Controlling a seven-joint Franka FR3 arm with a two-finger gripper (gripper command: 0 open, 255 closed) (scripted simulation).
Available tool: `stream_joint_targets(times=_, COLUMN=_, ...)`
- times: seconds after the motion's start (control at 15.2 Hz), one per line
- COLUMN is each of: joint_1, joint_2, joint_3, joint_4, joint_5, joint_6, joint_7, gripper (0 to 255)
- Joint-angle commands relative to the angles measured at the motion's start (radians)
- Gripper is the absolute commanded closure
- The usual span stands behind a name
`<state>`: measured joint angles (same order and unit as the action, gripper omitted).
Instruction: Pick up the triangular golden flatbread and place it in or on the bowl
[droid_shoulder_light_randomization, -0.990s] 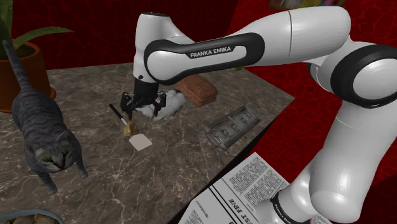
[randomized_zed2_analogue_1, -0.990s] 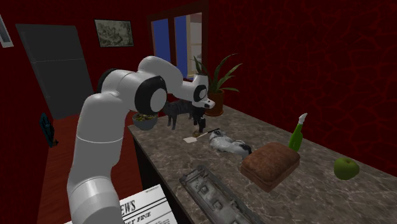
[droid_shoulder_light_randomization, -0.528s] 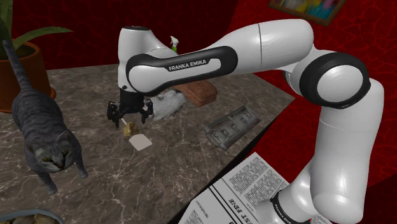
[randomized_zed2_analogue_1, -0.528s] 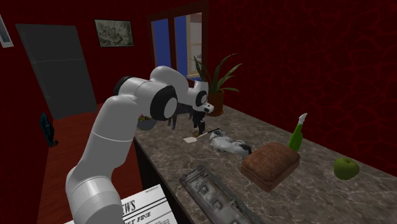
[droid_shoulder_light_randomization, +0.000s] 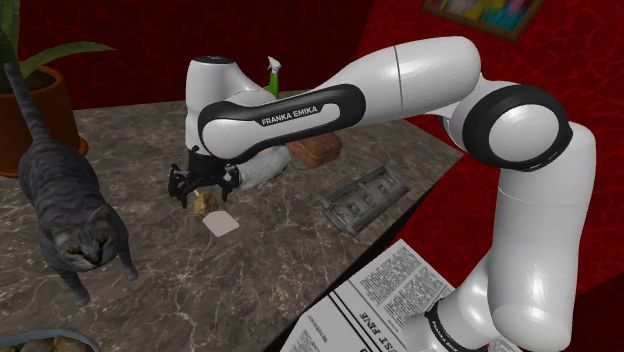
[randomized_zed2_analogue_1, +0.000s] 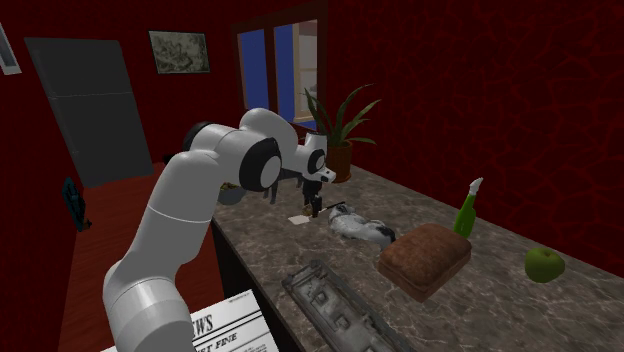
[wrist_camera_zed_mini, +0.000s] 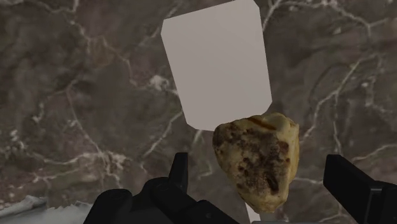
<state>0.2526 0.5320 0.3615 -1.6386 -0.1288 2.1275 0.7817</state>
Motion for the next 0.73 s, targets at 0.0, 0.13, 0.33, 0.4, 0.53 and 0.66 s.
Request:
stream_joint_targets(times=0.0, joint_1=0.0, joint_2=0.0, joint_3=0.0, joint_4=0.0, joint_5=0.0, joint_6=0.001, joint_7=0.0, gripper=0)
stream_joint_targets(times=0.13, joint_1=0.0, joint_2=0.0, joint_3=0.0, joint_4=0.0, joint_5=0.0, joint_6=0.0, joint_7=0.0, gripper=0)
stream_joint_targets(times=0.33, joint_1=0.0, joint_2=0.0, joint_3=0.0, joint_4=0.0, joint_5=0.0, joint_6=0.0, joint_7=0.0, gripper=255)
stream_joint_targets(times=0.4, joint_1=0.0, joint_2=0.0, joint_3=0.0, joint_4=0.0, joint_5=0.0, joint_6=0.0, joint_7=0.0, gripper=255)
stream_joint_targets(times=0.53, joint_1=0.0, joint_2=0.0, joint_3=0.0, joint_4=0.0, joint_5=0.0, joint_6=0.0, joint_7=0.0, gripper=255)
stream_joint_targets(times=0.66, joint_1=0.0, joint_2=0.0, joint_3=0.0, joint_4=0.0, joint_5=0.0, joint_6=0.0, joint_7=0.0, gripper=255)
